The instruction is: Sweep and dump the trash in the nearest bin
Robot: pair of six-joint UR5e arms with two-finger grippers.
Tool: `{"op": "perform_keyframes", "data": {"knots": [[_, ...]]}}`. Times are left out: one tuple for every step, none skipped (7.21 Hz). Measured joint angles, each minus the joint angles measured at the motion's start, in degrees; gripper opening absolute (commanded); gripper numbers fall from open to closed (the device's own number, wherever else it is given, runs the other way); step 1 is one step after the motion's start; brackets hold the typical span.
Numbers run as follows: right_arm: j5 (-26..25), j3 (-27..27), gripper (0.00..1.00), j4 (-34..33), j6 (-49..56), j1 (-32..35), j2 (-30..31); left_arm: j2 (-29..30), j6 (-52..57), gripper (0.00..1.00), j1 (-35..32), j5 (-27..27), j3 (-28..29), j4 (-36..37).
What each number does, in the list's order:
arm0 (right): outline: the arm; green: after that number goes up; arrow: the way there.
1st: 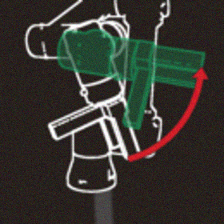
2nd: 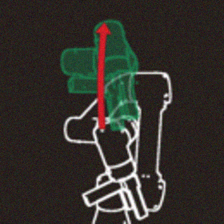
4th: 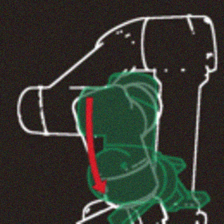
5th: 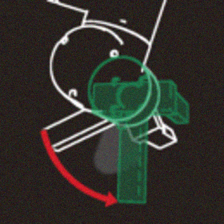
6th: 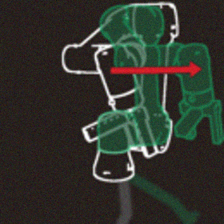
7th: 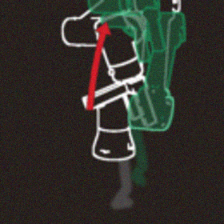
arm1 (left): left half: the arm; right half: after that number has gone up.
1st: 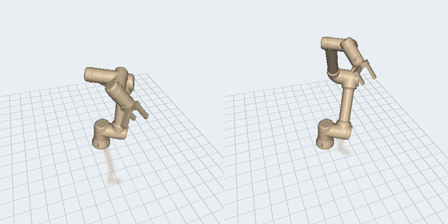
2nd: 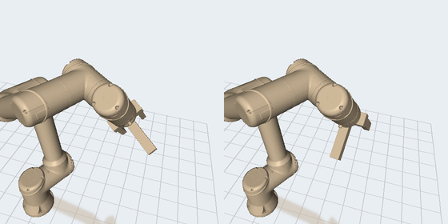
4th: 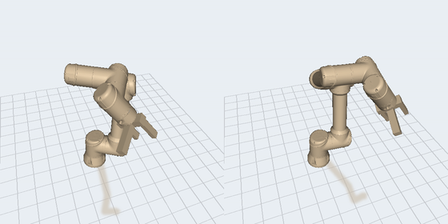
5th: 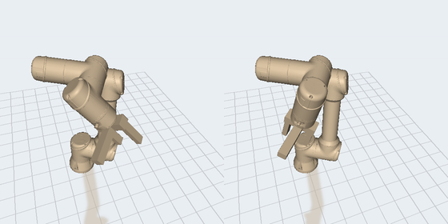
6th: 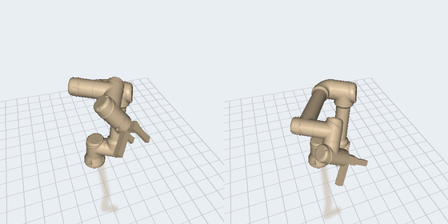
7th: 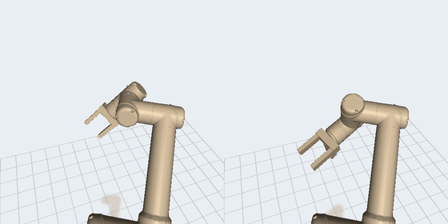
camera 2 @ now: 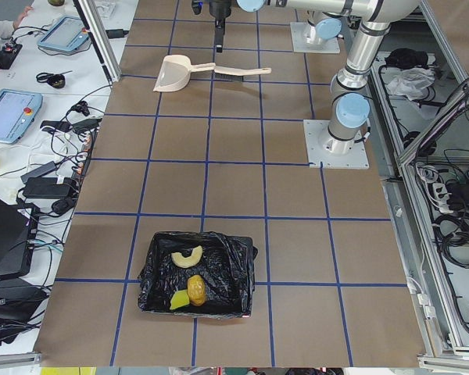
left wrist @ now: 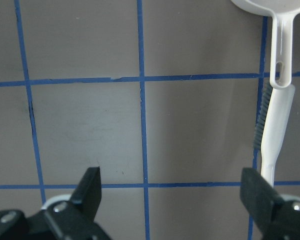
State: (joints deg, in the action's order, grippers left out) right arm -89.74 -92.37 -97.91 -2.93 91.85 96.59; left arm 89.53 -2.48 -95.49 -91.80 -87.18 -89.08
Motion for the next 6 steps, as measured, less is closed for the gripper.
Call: {"op": "perform_keyframes", "data": {"knots": [[0.0, 0.0, 1.0, 0.0, 0.01, 0.0, 0.0, -1.33, 2.14, 1.0, 0.67, 0.49, -0.17, -0.06], [0.0, 0.0, 1.0, 0.0, 0.01, 0.0, 0.0, -1.84, 2.43, 1.0, 0.81, 1.68, -0.3, -0.35], [0.0, 0.0, 1.0, 0.0, -0.01, 0.0, 0.0, -1.74, 1.56, 1.0, 1.05, 3.03, -0.39, -0.69], [0.0, 0.0, 1.0, 0.0, 0.0, 0.0, -0.02, -1.29, 0.86, 1.0, 1.49, 3.44, -0.4, -0.85], [0.0, 0.0, 1.0, 0.0, -0.03, 0.0, -0.04, -1.1, 0.44, 1.0, 1.77, 3.51, -0.46, -1.13], [0.0, 0.0, 1.0, 0.0, -0.04, 0.0, -0.03, -1.39, 0.33, 1.0, 1.87, 3.3, -0.5, -1.39]]}}
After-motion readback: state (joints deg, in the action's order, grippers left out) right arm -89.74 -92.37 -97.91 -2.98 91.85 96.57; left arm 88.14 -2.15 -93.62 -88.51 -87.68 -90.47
